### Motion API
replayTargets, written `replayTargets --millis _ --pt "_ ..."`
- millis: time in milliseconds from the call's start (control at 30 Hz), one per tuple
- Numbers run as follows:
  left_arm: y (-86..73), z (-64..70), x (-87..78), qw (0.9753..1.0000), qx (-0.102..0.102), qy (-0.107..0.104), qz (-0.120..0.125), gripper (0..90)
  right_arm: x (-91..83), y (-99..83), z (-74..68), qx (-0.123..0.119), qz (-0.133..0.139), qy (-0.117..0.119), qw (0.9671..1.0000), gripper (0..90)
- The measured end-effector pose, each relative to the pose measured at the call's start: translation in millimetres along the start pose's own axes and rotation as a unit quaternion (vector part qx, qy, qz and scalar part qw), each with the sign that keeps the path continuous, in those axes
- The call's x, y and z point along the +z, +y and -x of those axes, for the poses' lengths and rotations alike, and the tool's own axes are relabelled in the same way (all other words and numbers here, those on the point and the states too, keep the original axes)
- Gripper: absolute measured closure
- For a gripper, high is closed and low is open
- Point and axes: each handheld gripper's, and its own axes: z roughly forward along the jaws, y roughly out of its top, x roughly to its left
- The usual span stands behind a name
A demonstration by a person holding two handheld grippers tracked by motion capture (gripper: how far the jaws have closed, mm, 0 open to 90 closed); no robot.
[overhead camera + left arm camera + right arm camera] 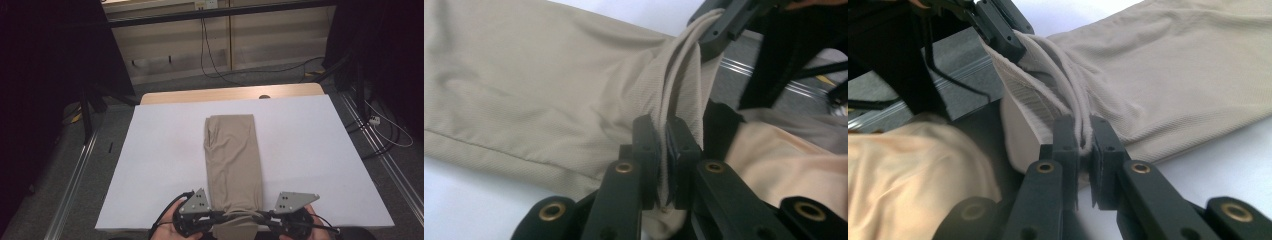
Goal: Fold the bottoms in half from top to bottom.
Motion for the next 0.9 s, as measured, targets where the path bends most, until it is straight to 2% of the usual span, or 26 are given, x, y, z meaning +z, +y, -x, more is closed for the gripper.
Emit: replayTargets --millis 133,200,233,267,300,333,400,467,533,567,633,700,767,900 --pt "-8.6 10.6 -5.4 0.9994 -0.008 -0.035 -0.004 85.0 -4.7 -5.1 -16.0 0.004 -0.009 0.019 0.9998 83.3" --pt "-12.2 10.5 -6.8 0.9992 -0.009 -0.039 -0.003 84.5 -4.4 -6.9 -19.9 0.012 -0.010 0.031 0.9994 81.7" --pt "-13.6 8.4 -6.4 0.9991 -0.012 -0.040 0.003 83.0 -3.4 -7.5 -20.8 0.012 -0.011 0.031 0.9994 77.6" --pt "-14.2 5.0 -6.8 0.9992 -0.014 -0.037 0.008 77.5 -2.1 -7.7 -20.1 0.013 -0.007 0.034 0.9993 69.7" --pt "-13.8 1.4 -7.3 0.9993 -0.019 -0.031 0.010 68.0 -0.3 -7.0 -18.0 0.015 -0.009 0.035 0.9992 60.7" --pt "-13.0 -1.9 -7.9 0.9994 -0.021 -0.023 0.014 63.7 1.6 -6.3 -15.6 0.016 -0.009 0.030 0.9994 54.7" --pt "-11.2 -9.9 -9.5 0.9992 -0.031 -0.010 0.025 57.2 5.4 -4.6 -10.3 0.017 -0.007 0.037 0.9991 50.9" --pt "-9.2 -19.0 -8.9 0.9989 -0.036 0.011 0.029 50.8 9.7 -1.2 -5.4 0.015 -0.006 0.028 0.9995 42.7" --pt "-7.4 -29.1 -5.5 0.9984 -0.031 0.039 0.026 48.7 15.1 2.9 1.8 0.013 -0.008 0.017 0.9997 42.8" --pt "-6.7 -33.9 -2.6 0.9976 -0.036 0.052 0.027 43.6 17.7 4.9 6.2 0.015 -0.003 0.012 0.9998 41.4" --pt "-4.8 -45.2 0.4 0.9967 -0.033 0.071 0.023 37.8 22.2 9.2 16.4 0.015 -0.001 0.000 0.9999 41.1" --pt "-1.9 -56.4 3.1 0.9940 -0.034 0.099 0.029 33.6 26.0 13.0 28.5 0.017 0.003 -0.011 0.9998 40.4" --pt "1.1 -67.6 4.8 0.9928 -0.040 0.108 0.033 30.1 29.8 16.1 41.0 0.026 0.007 -0.028 0.9992 38.4" --pt "4.2 -87.0 9.3 0.9887 -0.058 0.131 0.046 23.6 37.6 20.1 62.7 0.032 0.004 -0.046 0.9984 35.9"
